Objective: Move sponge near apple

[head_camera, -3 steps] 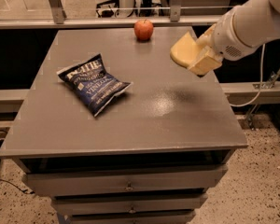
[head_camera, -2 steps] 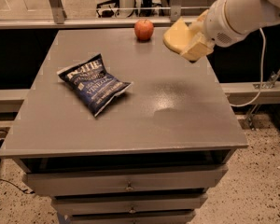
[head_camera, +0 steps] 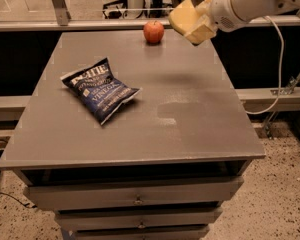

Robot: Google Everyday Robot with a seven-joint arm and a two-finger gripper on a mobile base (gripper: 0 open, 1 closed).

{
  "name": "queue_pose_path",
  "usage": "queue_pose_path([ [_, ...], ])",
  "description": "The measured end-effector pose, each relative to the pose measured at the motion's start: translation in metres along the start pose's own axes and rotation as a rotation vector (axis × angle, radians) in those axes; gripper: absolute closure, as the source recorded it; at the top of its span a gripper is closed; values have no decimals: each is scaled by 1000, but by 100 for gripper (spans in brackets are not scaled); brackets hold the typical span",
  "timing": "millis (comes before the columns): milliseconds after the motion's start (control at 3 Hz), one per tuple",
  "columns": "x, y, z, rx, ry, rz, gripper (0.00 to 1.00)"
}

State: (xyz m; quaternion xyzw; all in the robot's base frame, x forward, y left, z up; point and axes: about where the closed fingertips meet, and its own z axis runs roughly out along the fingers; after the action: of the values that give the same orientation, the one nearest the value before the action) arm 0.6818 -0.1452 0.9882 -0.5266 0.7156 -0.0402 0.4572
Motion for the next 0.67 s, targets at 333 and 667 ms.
queue_pose_path([
  [333, 4, -31, 40, 9, -4, 50, 100],
  [667, 10, -49, 65, 6, 7, 82, 100],
])
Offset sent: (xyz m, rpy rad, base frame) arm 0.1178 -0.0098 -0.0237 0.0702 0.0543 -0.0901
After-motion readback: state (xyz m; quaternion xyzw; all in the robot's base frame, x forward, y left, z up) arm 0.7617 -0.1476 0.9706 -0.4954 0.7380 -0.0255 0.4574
